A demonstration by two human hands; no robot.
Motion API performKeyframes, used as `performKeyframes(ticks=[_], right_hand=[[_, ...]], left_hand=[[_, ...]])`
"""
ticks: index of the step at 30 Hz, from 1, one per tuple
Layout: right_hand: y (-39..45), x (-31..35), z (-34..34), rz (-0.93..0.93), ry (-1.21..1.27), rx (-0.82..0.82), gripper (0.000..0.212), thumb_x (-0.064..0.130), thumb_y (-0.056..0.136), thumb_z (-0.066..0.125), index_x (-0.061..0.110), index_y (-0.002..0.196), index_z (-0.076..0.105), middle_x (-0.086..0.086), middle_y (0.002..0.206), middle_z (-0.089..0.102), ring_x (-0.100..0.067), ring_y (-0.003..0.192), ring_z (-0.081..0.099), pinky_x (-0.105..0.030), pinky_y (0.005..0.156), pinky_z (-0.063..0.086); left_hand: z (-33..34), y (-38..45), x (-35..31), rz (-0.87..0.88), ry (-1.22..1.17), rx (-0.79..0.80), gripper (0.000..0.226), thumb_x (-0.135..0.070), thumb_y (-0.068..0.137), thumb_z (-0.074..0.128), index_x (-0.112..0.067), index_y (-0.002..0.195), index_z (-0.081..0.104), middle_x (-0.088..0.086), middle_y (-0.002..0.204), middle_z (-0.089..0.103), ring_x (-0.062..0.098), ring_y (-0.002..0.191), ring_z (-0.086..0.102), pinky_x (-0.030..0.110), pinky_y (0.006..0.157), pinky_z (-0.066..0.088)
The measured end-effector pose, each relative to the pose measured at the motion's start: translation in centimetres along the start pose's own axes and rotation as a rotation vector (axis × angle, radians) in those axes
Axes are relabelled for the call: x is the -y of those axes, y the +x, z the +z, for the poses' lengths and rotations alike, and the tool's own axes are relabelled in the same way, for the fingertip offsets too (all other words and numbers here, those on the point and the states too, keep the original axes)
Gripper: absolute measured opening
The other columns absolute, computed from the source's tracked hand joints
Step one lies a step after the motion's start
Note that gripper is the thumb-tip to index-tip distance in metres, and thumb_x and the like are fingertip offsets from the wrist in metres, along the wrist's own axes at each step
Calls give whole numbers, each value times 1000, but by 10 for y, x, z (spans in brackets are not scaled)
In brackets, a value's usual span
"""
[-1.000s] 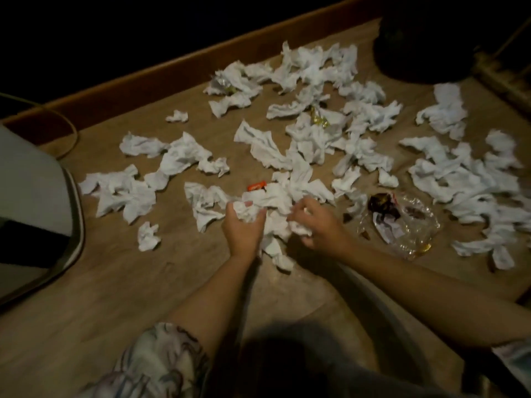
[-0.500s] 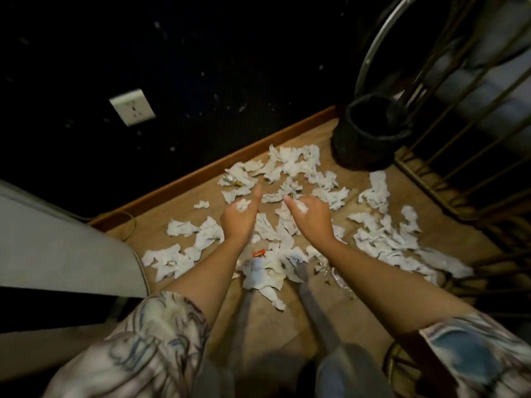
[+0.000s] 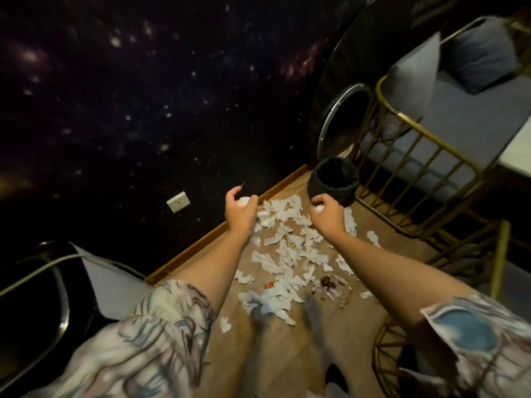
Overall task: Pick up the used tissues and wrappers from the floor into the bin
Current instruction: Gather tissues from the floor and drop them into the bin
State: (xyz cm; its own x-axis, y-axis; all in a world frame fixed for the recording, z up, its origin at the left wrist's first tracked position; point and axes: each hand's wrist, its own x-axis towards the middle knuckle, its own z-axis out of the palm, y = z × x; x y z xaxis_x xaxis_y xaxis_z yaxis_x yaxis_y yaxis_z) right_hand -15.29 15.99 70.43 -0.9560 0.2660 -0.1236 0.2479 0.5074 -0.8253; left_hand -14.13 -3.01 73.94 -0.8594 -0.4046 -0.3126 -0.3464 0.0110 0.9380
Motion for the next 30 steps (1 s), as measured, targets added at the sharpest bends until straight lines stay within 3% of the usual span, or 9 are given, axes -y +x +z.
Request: performKeyframes(ticks=[2,5,10,12,14,17,20,26,30], right_hand=[[-2,20,-14,21,10,-12,10,11,93,58,12,99,66,-12,100,67,-24,72,67,-37,65,59],[-3,38,-23,32,74,-16,8,11,93,60,10,92,68,-15,90,69,-18,60,66,-34,59,60],[-3,49,-34,26,103,-50,13,23,89,68,11,84,71,-11,82,68,-19,59,65,-33,60,59],[5,45,-41,38,91,-69,22,33,86,72,11,82,72,-9,79,68,-20,67,64,-32,64,56],[18,37,-49,65,112,-69,31,37,84,72,7,78,71,-9,74,67,-21,68,61,-33,66,52],[46,19,-61,96,125,-55,41,40,87,67,3,69,67,-8,63,61,-21,61,57,-34,61,48],[90,-7,-68,222,206,-63,39,36,93,58,13,61,62,-6,60,56,-23,56,52,-30,50,41],[213,-70,-83,570,551,-76,31,28,95,39,14,74,57,-10,70,54,-24,64,51,-30,58,39],[303,-125,-86,726,759,-62,27,22,94,31,12,83,53,-9,75,51,-22,64,47,-30,54,36]], left_hand=[[-4,-7,-22,47,-10,8,32,-13,84,66,-23,114,66,1,106,64,16,89,64,21,67,55],[-4,-11,-40,19,-117,89,23,-16,81,76,-21,103,72,5,103,71,22,97,69,36,85,58],[13,-10,-49,-73,-280,191,18,-22,76,82,-19,90,71,12,100,73,28,96,72,44,83,60],[26,-5,-49,-87,-320,206,15,-13,85,74,-16,98,70,13,103,70,28,96,71,35,73,62],[42,6,-45,-87,-288,219,30,-9,88,69,-20,116,66,11,109,67,22,89,71,29,67,61],[69,28,-38,-59,-185,201,41,-17,86,72,-23,125,62,10,119,67,25,104,67,41,86,59],[106,58,-32,-60,-94,183,52,-31,81,77,-19,129,60,7,125,64,24,115,62,45,101,51],[225,157,-14,-246,-61,213,41,-25,84,75,-18,122,63,9,118,67,24,103,66,43,95,55],[314,229,16,-303,60,227,40,-20,90,68,-21,129,59,4,127,62,26,114,60,39,106,46]])
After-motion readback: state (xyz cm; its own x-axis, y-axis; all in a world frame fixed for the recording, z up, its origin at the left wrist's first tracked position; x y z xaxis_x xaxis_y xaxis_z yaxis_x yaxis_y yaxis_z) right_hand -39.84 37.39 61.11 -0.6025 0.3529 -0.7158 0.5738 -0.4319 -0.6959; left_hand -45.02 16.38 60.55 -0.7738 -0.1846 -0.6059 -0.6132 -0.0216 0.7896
